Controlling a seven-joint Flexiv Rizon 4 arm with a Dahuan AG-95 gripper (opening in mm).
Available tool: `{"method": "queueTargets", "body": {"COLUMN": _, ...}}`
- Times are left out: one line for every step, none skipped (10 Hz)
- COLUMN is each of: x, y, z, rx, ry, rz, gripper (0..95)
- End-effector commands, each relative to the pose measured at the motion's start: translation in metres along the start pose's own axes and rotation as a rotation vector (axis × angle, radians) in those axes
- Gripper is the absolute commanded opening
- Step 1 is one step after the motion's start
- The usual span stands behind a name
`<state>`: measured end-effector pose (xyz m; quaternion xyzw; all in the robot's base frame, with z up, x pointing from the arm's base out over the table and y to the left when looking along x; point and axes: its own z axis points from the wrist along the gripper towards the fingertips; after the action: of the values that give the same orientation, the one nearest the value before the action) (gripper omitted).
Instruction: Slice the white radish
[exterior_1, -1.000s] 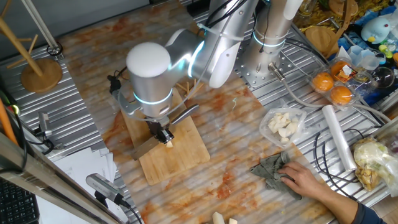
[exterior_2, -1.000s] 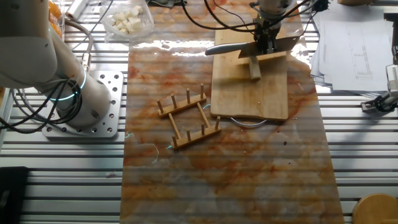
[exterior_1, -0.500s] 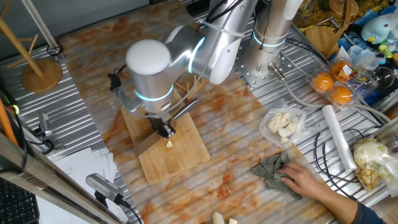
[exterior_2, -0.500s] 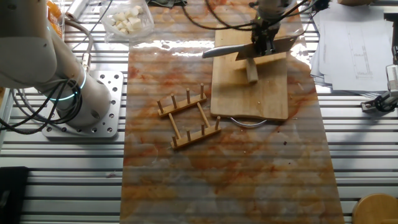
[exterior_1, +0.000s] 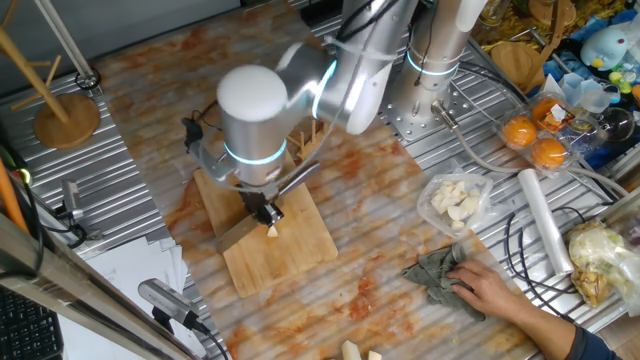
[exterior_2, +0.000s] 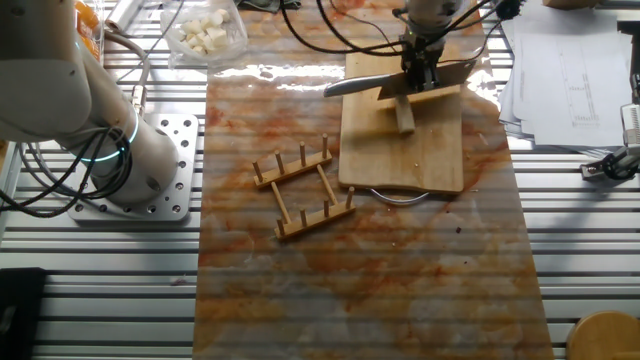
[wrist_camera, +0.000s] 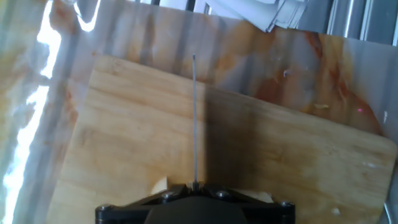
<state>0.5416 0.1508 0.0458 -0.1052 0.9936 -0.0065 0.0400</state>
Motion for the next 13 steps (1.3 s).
{"method": "queueTargets", "body": {"x": -0.011, "y": 0.007, "z": -0.001, "rx": 0.03, "ry": 0.009, "rz": -0.002, "gripper": 0.0}}
{"method": "queueTargets", "body": {"x": -0.01, "y": 0.007, "z": -0.001, "rx": 0.016, "ry": -0.011, "rz": 0.001, "gripper": 0.0}}
{"method": "queueTargets", "body": {"x": -0.01, "y": 0.007, "z": 0.0, "rx": 0.017, "ry": -0.013, "rz": -0.001, "gripper": 0.0}}
{"method": "queueTargets", "body": {"x": -0.01, "y": 0.007, "z": -0.001, "rx": 0.009, "ry": -0.01, "rz": -0.005, "gripper": 0.0}}
{"method": "queueTargets", "body": {"x": -0.01, "y": 0.007, "z": -0.001, "rx": 0.006, "ry": -0.007, "rz": -0.006, "gripper": 0.0}}
{"method": "queueTargets", "body": {"x": -0.01, "y": 0.007, "z": -0.003, "rx": 0.004, "ry": -0.005, "rz": -0.011, "gripper": 0.0}}
{"method": "queueTargets", "body": {"x": -0.011, "y": 0.007, "z": -0.006, "rx": 0.004, "ry": -0.002, "rz": -0.012, "gripper": 0.0}}
{"method": "queueTargets", "body": {"x": -0.01, "y": 0.006, "z": -0.01, "rx": 0.002, "ry": 0.002, "rz": -0.012, "gripper": 0.0}}
{"method": "queueTargets", "body": {"x": -0.006, "y": 0.003, "z": -0.023, "rx": -0.003, "ry": 0.012, "rz": -0.014, "gripper": 0.0}}
{"method": "queueTargets", "body": {"x": -0.002, "y": 0.001, "z": -0.029, "rx": -0.008, "ry": 0.013, "rz": -0.019, "gripper": 0.0}}
{"method": "queueTargets", "body": {"x": -0.002, "y": 0.001, "z": -0.029, "rx": -0.012, "ry": 0.01, "rz": -0.026, "gripper": 0.0}}
{"method": "queueTargets", "body": {"x": -0.002, "y": 0.001, "z": -0.029, "rx": -0.017, "ry": 0.009, "rz": -0.031, "gripper": 0.0}}
{"method": "queueTargets", "body": {"x": -0.002, "y": 0.001, "z": -0.029, "rx": -0.018, "ry": 0.011, "rz": -0.035, "gripper": 0.0}}
